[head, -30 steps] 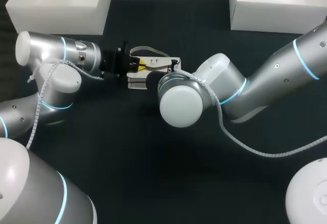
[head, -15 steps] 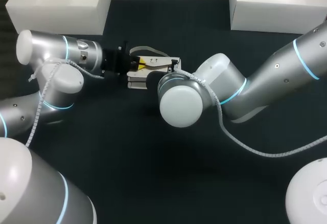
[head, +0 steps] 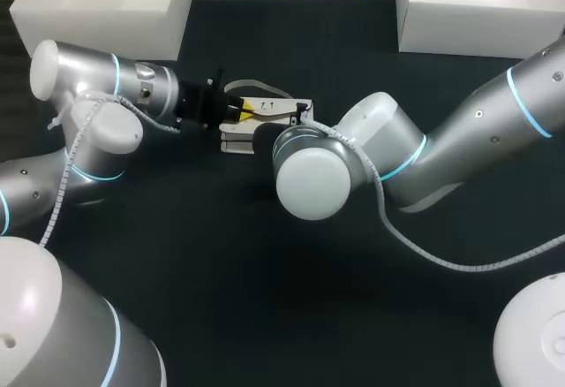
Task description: Pick up the bag, open it, inspect its contents, close it, and place it on the opposite side
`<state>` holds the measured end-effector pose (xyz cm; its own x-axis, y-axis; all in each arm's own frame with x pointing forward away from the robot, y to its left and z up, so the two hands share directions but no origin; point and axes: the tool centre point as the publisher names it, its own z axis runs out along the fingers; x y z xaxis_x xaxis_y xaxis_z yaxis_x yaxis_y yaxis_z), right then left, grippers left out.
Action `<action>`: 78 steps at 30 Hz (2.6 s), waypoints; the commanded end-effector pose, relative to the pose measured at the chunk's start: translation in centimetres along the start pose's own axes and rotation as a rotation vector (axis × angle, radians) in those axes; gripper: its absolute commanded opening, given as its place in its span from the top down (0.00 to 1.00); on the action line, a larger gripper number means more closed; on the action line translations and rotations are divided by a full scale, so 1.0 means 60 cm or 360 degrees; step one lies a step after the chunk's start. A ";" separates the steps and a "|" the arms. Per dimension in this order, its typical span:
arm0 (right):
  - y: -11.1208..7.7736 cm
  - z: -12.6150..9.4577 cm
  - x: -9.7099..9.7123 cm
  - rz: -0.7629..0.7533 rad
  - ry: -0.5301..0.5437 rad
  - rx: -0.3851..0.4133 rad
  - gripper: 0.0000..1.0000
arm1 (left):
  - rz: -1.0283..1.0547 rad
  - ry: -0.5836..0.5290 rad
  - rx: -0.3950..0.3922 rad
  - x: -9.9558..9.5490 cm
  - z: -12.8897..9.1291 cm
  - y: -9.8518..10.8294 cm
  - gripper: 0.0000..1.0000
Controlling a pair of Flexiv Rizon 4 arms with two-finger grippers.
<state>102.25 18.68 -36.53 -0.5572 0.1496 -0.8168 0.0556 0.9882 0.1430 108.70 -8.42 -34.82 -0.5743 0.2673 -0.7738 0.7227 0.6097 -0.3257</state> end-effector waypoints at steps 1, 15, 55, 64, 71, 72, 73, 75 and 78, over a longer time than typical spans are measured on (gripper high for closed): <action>-0.005 0.002 0.006 0.0001 -0.0201 -0.0108 1.00 | 0.0001 -0.0002 0.0004 0.002 0.001 0.003 1.00; -0.005 0.002 0.006 0.0001 -0.0201 -0.0108 1.00 | 0.0033 0.0011 0.0012 0.019 -0.009 0.010 1.00; -0.005 0.002 0.006 0.0001 -0.0201 -0.0108 1.00 | -0.0129 0.0008 0.0013 0.002 0.007 -0.010 1.00; -0.005 0.002 0.006 0.0001 -0.0201 -0.0108 1.00 | -0.0145 0.0009 -0.0055 0.006 0.006 0.002 1.00; -0.005 0.002 0.006 0.0001 -0.0201 -0.0108 1.00 | -0.0170 0.0007 -0.0122 0.008 0.009 0.029 1.00; -0.005 0.002 0.006 0.0001 -0.0201 -0.0108 1.00 | -0.0168 0.0008 -0.0115 0.007 0.008 0.025 1.00; -0.005 0.002 0.006 0.0001 -0.0201 -0.0108 1.00 | -0.0164 0.0006 -0.0100 0.006 0.008 0.020 1.00; -0.005 0.002 0.006 0.0001 -0.0201 -0.0108 1.00 | -0.0147 0.0003 -0.0077 0.004 0.007 0.009 1.00; -0.005 0.002 0.006 0.0001 -0.0201 -0.0108 1.00 | -0.0132 -0.0004 -0.0052 0.002 0.006 0.000 1.00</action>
<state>102.46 18.76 -36.64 -0.5548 0.1497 -0.8184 0.0567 0.9882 0.1424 108.83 -8.82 -34.95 -0.6361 0.2164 -0.7406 0.6528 0.6626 -0.3671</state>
